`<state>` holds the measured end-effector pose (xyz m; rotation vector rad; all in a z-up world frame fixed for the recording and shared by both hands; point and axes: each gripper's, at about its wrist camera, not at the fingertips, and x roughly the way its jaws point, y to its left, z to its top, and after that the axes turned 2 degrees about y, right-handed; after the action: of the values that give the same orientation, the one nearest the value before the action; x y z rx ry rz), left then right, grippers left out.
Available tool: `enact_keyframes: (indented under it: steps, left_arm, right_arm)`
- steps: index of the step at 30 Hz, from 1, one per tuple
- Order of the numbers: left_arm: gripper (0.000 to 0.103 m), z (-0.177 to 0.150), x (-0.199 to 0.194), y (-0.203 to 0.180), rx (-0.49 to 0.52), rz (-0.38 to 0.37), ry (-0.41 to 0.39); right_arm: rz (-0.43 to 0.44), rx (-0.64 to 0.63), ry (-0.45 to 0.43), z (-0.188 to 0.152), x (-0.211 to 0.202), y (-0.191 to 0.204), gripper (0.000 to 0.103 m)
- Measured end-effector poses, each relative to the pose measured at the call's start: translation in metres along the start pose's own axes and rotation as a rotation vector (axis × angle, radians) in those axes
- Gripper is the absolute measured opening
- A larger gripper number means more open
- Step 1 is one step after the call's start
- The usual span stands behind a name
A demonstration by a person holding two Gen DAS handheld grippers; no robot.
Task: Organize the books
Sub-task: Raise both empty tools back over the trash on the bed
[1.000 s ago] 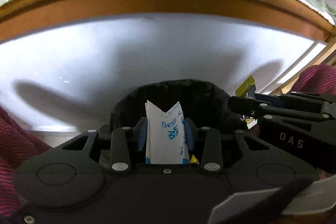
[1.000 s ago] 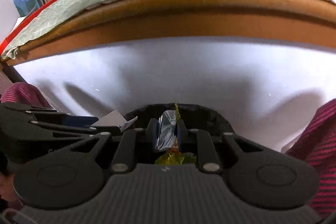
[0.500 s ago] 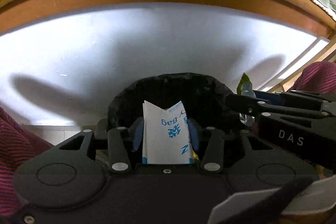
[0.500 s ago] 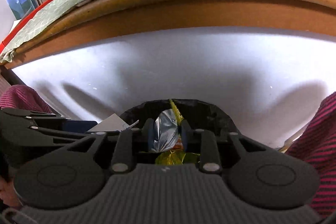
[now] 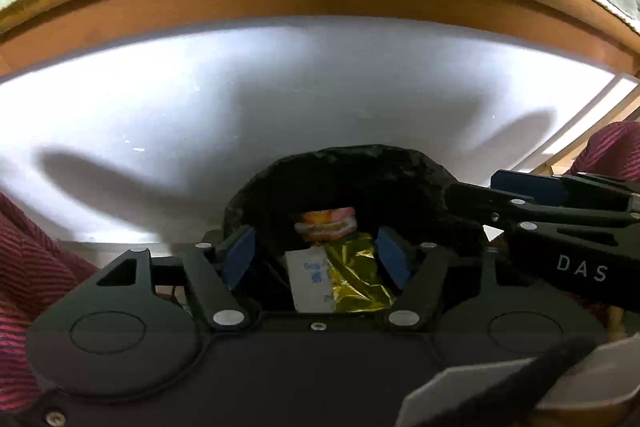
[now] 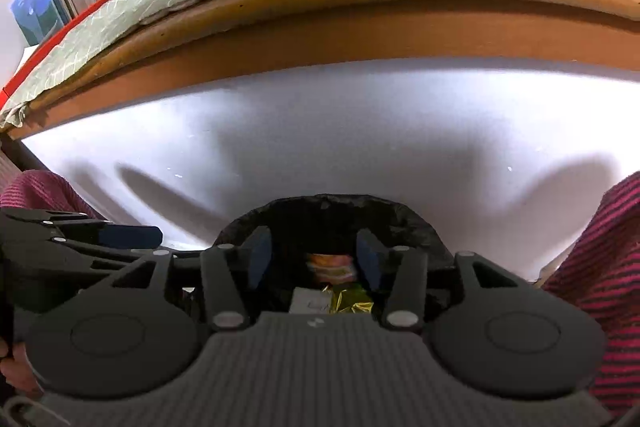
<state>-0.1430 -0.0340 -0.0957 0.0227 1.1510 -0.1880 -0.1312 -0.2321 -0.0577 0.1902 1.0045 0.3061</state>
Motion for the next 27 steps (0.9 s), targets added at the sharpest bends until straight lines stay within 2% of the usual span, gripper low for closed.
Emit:
enact_keyframes:
  steps: [4, 11, 15, 21, 27]
  left_arm:
    - [0.071, 0.003, -0.008, 0.002, 0.007, 0.012, -0.029]
    - [0.072, 0.011, -0.027, 0.005, 0.013, 0.013, -0.079]
    - [0.073, 0.016, -0.045, 0.003, 0.031, 0.015, -0.132]
    - [0.082, 0.031, -0.088, 0.008, 0.066, -0.028, -0.266]
    - [0.090, 0.064, -0.129, 0.015, 0.093, -0.027, -0.455]
  right_arm:
    - [-0.001, -0.005, -0.018, 0.004, -0.004, 0.001, 0.067]
    - [0.003, -0.034, -0.057, 0.014, -0.015, 0.005, 0.069]
    - [0.036, -0.060, -0.100, 0.022, -0.028, 0.008, 0.072]
    - [0.111, -0.118, -0.207, 0.045, -0.061, 0.013, 0.078]
    - [0.116, -0.186, -0.335, 0.082, -0.084, 0.022, 0.085]
